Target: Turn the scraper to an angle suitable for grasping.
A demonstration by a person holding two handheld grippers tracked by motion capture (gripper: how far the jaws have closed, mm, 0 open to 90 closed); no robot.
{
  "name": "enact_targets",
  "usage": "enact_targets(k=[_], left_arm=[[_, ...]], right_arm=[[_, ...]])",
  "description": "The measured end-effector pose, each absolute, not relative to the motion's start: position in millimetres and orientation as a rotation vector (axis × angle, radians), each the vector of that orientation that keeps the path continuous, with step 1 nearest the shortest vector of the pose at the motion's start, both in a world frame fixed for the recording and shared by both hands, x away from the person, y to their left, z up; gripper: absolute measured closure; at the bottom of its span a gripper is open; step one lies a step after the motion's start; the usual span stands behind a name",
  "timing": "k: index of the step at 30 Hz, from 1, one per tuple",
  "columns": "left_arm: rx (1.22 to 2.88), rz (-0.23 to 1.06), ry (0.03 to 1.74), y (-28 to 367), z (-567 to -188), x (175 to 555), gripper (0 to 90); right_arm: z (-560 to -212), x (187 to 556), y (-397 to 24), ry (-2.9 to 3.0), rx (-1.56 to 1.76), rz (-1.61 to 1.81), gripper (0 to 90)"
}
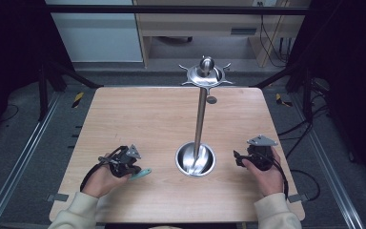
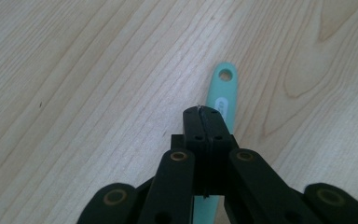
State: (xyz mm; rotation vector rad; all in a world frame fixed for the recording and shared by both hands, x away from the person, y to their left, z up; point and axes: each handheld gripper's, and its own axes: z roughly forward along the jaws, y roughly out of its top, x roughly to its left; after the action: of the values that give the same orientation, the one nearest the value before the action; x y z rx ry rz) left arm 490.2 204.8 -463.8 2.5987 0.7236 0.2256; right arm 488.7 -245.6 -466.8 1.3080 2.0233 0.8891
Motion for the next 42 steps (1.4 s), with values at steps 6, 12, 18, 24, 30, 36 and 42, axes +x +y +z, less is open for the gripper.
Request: enact_targets(k=[6, 12, 18, 24, 30, 36, 42], left_arm=[[2.620, 0.261, 0.712, 201, -449, 488, 89.7], [2.702, 0.236, 0.678, 188, -446, 488, 85.3], [2.764, 0.223, 0.686, 177, -444, 496, 79.9], [2.809, 0.234, 0.692, 173, -445, 499, 67.8], [2.836, 0.208, 0.706, 172, -448, 502, 65.2], [2.854, 0.169, 0.703, 169, -451, 503, 63.3], [2.877, 0.149, 0.689, 164, -455, 505, 64.3]], right_arm=[[-467, 490, -247, 2.023, 1.307, 0.895, 19.0], [-466, 489, -247, 2.021, 1.306, 0.895, 19.0], [-466, 489, -247, 2.022, 1.306, 0.904, 19.0], [-466, 489, -247, 2.027, 1.305, 0.903, 19.0], [-466, 489, -247, 2.030, 1.309, 0.900, 19.0], [-467, 490, -247, 2.032, 1.311, 0.902, 18.8], [-467, 490, -247, 2.037, 1.305, 0.901, 18.8]])
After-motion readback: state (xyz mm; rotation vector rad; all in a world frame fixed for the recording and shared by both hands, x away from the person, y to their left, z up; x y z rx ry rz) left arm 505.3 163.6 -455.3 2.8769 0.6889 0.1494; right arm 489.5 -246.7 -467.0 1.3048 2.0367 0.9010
